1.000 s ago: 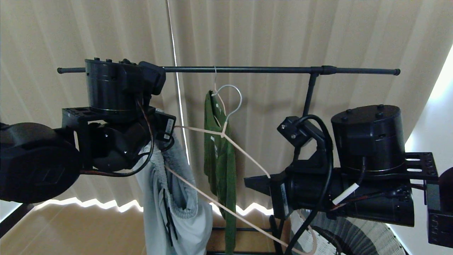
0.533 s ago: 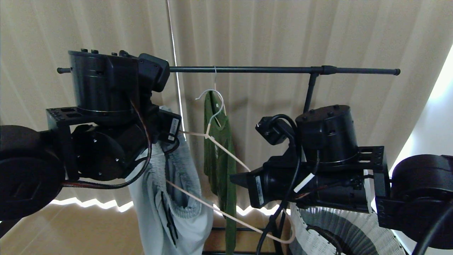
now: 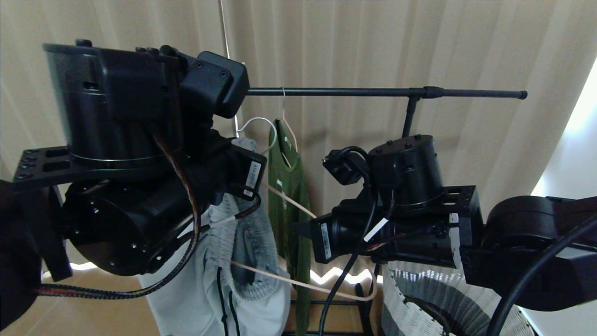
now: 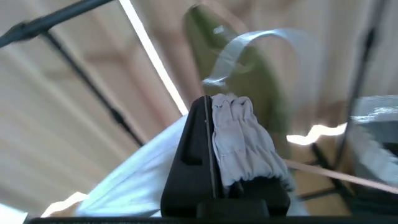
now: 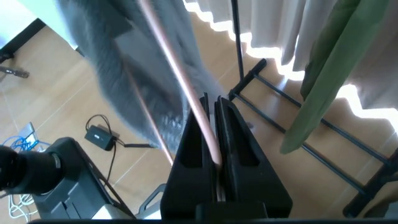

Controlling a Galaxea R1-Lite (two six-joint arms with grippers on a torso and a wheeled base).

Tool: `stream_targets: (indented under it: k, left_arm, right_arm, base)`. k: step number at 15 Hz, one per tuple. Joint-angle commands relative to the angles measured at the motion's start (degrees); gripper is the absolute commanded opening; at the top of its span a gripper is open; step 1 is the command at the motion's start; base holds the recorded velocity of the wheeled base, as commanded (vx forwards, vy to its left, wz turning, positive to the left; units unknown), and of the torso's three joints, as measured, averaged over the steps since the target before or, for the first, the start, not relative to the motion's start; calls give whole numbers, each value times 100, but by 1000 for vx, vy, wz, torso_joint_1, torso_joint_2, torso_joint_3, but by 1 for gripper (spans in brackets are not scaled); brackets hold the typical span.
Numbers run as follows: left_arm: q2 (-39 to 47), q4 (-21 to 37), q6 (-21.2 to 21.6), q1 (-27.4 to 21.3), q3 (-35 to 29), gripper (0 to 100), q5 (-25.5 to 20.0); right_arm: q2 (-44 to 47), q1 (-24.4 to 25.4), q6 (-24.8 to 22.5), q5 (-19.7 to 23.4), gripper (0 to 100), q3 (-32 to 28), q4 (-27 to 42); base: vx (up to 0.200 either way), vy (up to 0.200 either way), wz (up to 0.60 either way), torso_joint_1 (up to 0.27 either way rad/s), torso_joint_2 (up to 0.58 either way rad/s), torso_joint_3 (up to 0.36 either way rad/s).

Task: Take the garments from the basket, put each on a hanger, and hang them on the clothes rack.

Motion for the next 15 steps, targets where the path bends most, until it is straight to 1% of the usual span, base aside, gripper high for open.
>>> stream_targets:
  k: [1,3,4,5,6,10,11,15]
  left_arm:
    - [-35,-3,2,-155,18,0,-8]
    - [-44,-3,2,-164,114,0,-43]
    - [-114,-3,11,-164,343,0,-70]
    - [-158,-3,11,-164,439,0,-70]
    - [-202,-3,2,-164,475,0,-70]
    - [-369,-3,11,-155,650,0,-70]
    - [-369,-3,11,-164,729,0,-70]
    - [-413,-3,2,-146,826,0,-79]
  right_arm:
    - [11,4,1,1,0,-20,-11]
    - [-15,4,1,1,0,-29,-11]
    - [-33,-13,1,-113,0,-99,-11]
    - [-24,-31,1,-271,0,-187,-11]
    - [-33,-31,1,-341,0,-231,-19]
    - [-50,-119,1,-394,0,-371,-28]
    - [-50,-145,10,-464,0,-450,-28]
    - [-68,-198,1,-579,0,-503,-388]
  base:
    - [0,0,0,0,0,0]
    - [0,0,0,0,0,0]
    - [0,0,0,0,0,0]
    - [0,0,0,0,0,0]
    - [0,0,0,0,0,0]
    - [0,0,0,0,0,0]
    - [0,0,0,0,0,0]
    - [0,0,0,0,0,0]
